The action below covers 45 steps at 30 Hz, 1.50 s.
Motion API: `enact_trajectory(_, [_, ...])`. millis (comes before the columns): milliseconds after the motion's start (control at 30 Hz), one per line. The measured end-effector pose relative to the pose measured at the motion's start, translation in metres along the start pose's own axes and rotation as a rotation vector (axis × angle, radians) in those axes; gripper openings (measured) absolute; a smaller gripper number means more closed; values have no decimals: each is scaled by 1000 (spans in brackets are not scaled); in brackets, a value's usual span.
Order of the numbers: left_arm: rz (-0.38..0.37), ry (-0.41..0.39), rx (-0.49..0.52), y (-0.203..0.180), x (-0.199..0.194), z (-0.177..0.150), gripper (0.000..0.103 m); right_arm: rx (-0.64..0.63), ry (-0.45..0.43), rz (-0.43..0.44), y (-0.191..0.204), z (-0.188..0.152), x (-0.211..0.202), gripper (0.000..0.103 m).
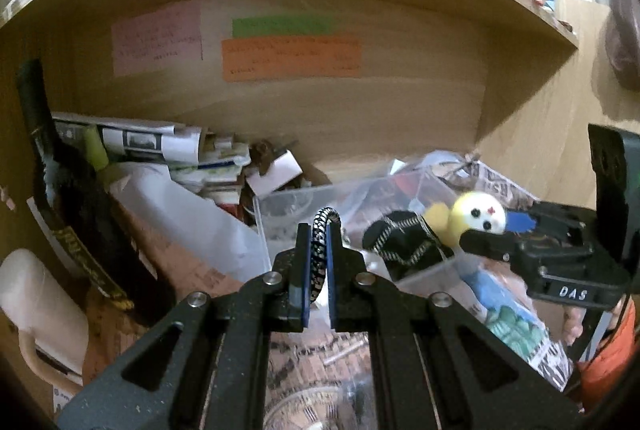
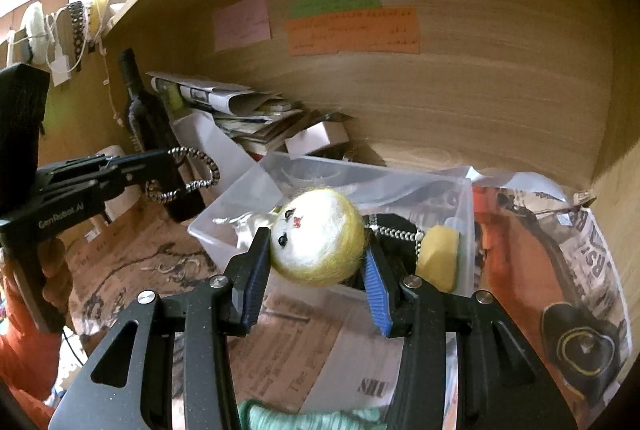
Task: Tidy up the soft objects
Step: 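Carry the yellow ball and chain with both tools into the clear box, then open both tools to release the ball and chain in the box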
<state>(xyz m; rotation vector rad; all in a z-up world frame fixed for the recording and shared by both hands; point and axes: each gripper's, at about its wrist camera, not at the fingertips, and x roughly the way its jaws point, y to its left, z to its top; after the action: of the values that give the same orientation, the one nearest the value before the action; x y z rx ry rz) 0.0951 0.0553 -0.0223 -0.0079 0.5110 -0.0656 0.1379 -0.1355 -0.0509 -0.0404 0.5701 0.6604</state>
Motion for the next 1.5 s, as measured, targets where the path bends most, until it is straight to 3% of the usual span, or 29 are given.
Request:
enact_trajectory(433, [44,82,-50,10,69,-2,6,30,118,-20,-11,0,59,40])
enact_trajectory(633, [14,168,-47,4,92,-12,6,26,169,-25,-12,-7,74,42])
enact_trajectory(733, [-7,193,-42,0,93,-16,7,23,172,-29,-12,-6,73,46])
enact_trajectory(800, [-11,200,-42,-1,91,-17,10,16,162,-43,-12,-6,71,56])
enact_trajectory(867, [-21,206,-50,-1,88,-17,15,3,149,-54,-10,-4,68,59])
enact_trajectory(1033, [-36,167,-67,0,67,-12,41,-36,104,-76,-3,2,48,60])
enact_trajectory(1200, [-25,89,-57,-3,36,-6,61,-31,31,-82,-2,5,15,80])
enact_trajectory(1367, [-24,28,-58,-5,9,-6,74,-20,-25,-90,-2,5,-18,84])
enact_trajectory(1500, [-18,10,-59,-6,-8,-15,92,-21,-50,-109,-1,-4,-40,92])
